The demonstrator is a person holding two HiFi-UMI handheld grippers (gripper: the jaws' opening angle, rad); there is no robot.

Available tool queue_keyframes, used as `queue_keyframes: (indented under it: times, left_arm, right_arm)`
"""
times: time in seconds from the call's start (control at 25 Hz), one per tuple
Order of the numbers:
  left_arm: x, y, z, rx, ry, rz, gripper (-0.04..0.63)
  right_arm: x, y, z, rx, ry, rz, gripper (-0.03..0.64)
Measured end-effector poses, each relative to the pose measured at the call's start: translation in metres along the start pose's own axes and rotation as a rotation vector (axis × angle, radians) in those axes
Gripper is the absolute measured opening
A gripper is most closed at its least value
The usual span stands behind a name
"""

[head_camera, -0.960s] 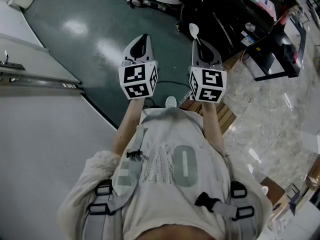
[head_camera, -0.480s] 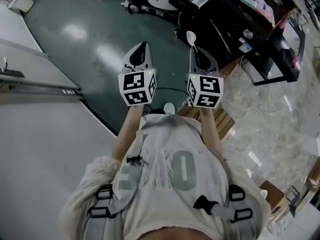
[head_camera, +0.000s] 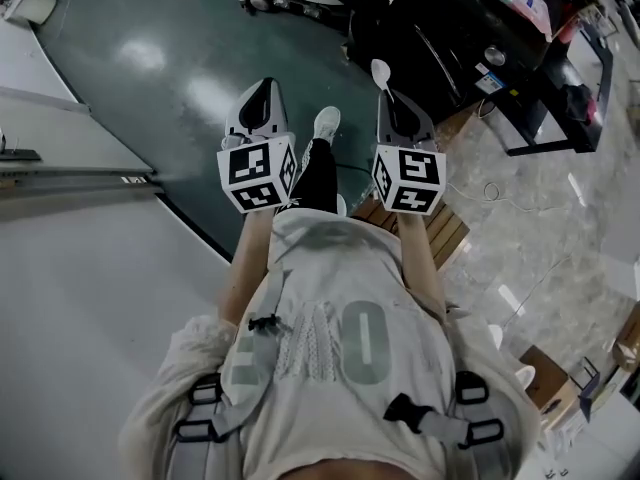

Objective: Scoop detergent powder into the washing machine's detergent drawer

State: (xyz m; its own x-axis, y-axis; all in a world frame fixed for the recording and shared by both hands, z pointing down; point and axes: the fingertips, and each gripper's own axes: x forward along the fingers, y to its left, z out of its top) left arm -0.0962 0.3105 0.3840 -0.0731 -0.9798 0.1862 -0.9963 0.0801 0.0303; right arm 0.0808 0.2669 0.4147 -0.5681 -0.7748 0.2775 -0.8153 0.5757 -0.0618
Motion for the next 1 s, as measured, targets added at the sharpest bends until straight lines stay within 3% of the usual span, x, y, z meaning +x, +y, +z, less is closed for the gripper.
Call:
queue_keyframes:
  times: [0.48,1.0]
  left_arm:
    - [0.095,-0.003,0.028,0.007,-0.047,-0.062,0.020]
    - [0.269,0.059,0.092,-0.008,-0.112,-0.055,0.020]
  right_arm:
    - [0.071,-0.038,0.040,-0.041,-0.041,-0.024,0.011]
    - [0.246,-0.090,0.128,-0.075,-0.074,-0.024,0.010]
